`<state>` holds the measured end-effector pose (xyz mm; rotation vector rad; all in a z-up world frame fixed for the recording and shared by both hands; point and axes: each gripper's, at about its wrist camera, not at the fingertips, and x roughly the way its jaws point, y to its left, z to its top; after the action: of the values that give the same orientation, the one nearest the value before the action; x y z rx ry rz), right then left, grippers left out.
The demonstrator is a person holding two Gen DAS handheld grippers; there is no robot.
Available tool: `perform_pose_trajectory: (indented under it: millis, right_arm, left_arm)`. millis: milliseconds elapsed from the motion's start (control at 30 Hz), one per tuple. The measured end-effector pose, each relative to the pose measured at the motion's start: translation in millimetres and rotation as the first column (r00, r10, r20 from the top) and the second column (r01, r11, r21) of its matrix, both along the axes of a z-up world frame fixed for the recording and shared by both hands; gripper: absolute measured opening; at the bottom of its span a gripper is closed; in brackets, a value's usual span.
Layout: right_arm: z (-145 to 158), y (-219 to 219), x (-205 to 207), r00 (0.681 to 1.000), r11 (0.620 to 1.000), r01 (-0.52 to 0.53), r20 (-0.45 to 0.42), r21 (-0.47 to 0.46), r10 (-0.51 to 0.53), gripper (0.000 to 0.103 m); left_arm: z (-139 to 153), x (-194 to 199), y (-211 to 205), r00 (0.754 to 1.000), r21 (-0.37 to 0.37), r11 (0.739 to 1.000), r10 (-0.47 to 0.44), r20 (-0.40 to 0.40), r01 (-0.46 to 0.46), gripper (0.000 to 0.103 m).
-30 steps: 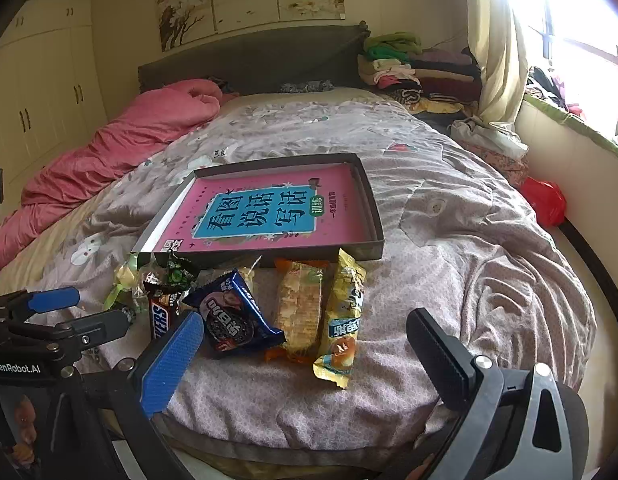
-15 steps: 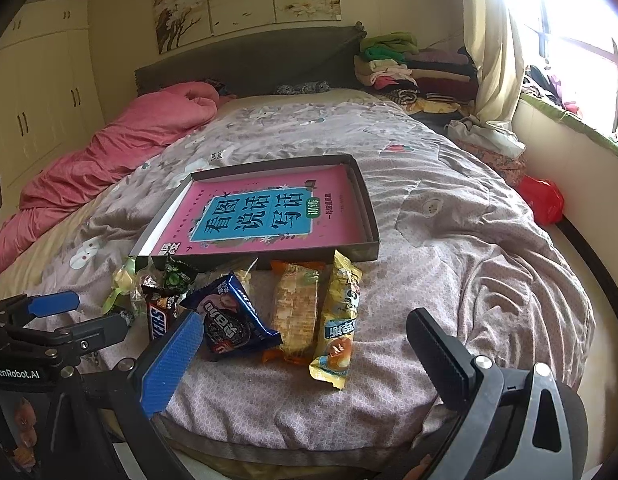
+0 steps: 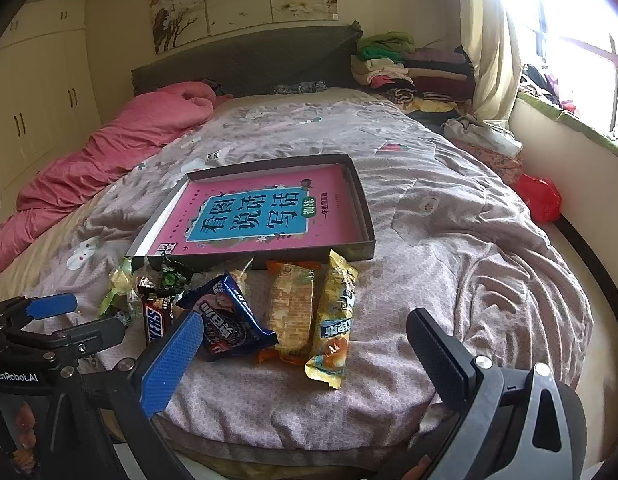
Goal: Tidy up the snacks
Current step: 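Move both tools toward the snack pile in front of the pink tray, then grasp the Snickers bar with the left tool while the right tool grasps the yellow bread stick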
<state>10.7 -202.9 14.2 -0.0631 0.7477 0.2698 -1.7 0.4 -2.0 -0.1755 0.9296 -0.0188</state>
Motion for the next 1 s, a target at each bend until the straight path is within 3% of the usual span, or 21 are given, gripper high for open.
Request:
perform_pose_trajectory:
  millis: [700,1000]
  right_arm:
    - [-3,-4,3,0.999,1.000,0.031,-0.017,0.000,-0.031,0.102]
    - [-14,-18,18,0.991,0.995,0.095,-0.103,0.039,-0.091,0.102]
  left_arm:
    - [-9,5,-4,0.999,-0.010,1.000,-0.018,-0.039,0.017,0.103]
    - [-25,14,-5,0.995,-0.044,0.999,-0.030,-0.100,0.025,0.103]
